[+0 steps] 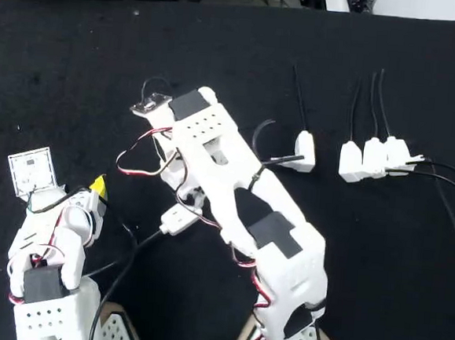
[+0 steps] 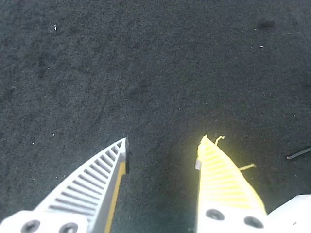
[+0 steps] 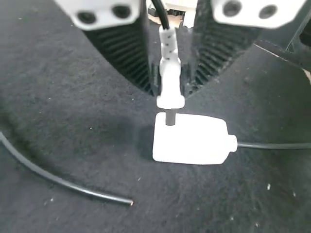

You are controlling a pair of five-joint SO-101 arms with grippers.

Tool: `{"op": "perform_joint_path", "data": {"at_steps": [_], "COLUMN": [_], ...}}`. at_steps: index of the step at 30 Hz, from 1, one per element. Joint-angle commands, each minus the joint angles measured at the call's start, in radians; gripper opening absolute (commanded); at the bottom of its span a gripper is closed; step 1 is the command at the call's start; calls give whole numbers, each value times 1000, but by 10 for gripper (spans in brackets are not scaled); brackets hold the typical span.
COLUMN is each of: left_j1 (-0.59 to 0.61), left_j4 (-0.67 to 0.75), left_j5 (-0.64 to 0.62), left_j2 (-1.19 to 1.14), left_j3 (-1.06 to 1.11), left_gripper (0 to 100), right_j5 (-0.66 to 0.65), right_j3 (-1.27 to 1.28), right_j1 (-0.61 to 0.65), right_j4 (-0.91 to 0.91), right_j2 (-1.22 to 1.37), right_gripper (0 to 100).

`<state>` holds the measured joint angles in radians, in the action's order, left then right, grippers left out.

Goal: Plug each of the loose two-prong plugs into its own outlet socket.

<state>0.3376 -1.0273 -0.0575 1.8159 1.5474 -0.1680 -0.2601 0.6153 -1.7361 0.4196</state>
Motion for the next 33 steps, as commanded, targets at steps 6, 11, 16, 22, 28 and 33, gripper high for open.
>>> {"op": "perform_joint_path", "data": {"at_steps": [6, 11, 16, 22, 28, 33], "left_j1": [10, 10, 12, 12, 12, 12], "left_j4": [14, 12, 0, -14, -14, -14], "left_j5": [0, 0, 0, 2, 2, 2], "left_j2": [6, 6, 6, 6, 6, 6], "left_j3": [-19, -19, -21, -33, -33, -33], "left_gripper": [238, 238, 238, 238, 238, 238], "right_j5": [74, 81, 104, 100, 98, 98], "right_j3": [-208, -272, -272, -189, -117, -56], "right_j1": [51, 72, 77, 81, 83, 81], "right_j4": [35, 46, 48, 75, 78, 83], "right_j2": [67, 179, 200, 193, 188, 120], "right_gripper": [11, 11, 11, 11, 11, 11]}}
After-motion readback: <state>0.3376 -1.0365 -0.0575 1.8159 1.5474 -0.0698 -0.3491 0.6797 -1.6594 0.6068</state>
